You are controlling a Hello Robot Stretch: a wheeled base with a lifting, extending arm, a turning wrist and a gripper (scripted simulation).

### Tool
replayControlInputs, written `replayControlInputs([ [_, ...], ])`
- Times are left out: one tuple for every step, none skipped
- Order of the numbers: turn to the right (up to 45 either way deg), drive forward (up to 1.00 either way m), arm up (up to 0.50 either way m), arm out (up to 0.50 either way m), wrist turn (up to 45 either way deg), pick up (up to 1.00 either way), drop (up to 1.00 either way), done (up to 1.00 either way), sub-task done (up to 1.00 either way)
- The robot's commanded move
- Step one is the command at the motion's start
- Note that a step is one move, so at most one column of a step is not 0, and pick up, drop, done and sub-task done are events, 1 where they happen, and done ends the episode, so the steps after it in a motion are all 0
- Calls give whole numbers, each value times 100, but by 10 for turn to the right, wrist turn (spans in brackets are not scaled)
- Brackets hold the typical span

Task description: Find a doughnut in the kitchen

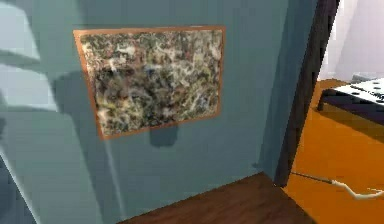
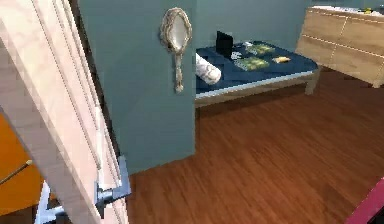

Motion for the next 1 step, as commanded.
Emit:
replayControlInputs([
  [0, 80, 0, 0, 0, 0, 0, 0, 0],
])
